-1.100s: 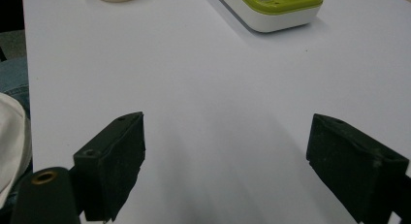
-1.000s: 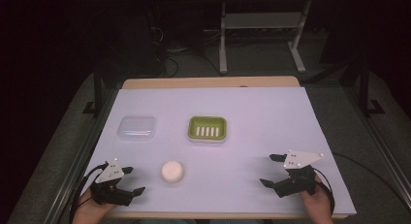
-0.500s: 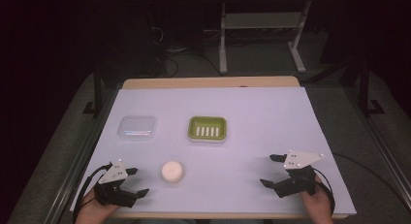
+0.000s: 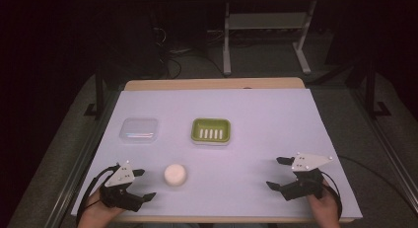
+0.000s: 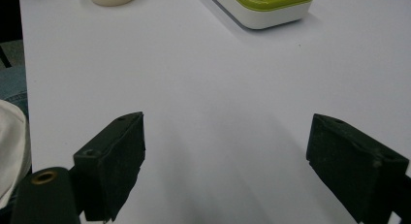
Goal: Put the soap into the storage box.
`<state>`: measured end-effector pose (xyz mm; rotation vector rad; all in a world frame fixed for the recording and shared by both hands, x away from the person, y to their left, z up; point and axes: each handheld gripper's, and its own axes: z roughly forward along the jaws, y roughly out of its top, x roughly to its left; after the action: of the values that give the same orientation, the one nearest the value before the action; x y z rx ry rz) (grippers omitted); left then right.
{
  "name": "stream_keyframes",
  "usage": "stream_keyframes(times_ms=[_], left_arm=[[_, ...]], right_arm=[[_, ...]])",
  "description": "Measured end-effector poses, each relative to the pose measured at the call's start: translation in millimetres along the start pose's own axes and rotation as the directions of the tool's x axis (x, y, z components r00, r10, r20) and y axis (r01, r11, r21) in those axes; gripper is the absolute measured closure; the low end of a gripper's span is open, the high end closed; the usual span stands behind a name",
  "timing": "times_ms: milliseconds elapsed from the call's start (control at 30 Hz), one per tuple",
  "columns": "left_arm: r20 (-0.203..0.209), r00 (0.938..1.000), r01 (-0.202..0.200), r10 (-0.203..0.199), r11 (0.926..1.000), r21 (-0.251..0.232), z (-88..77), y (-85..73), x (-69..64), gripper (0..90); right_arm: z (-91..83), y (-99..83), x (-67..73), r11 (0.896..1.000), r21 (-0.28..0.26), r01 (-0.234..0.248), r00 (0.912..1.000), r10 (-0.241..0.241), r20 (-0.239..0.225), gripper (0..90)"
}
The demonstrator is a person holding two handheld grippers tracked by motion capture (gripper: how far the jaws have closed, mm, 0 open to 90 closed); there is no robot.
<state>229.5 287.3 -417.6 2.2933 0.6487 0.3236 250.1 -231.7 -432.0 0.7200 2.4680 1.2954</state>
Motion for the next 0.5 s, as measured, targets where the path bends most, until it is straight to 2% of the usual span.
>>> stream_keyframes(times_ms=[133,300,500], left_arm=[[0.013,0.9996,-0.024,0.023,0.9995,0.022,1.1,11.3,1.3,15.4],[0.035,0.9992,-0.017,0.016,0.9994,0.031,3.0,25.0,6.7,14.9],[0.063,0.9973,-0.042,0.037,0.9965,0.072,11.9,36.4,7.2,14.6]], right_arm=[[-2.6,-2.2,-1.0,1.0,-0.012,-0.011,0.9999,0.011,0.001,13.1],[-2.6,-2.8,-2.2,1.0,-0.015,-0.018,0.9998,0.018,-0.005,13.1],[-1.8,-2.5,-1.2,1.0,-0.011,-0.017,0.9998,0.017,-0.003,13.1]])
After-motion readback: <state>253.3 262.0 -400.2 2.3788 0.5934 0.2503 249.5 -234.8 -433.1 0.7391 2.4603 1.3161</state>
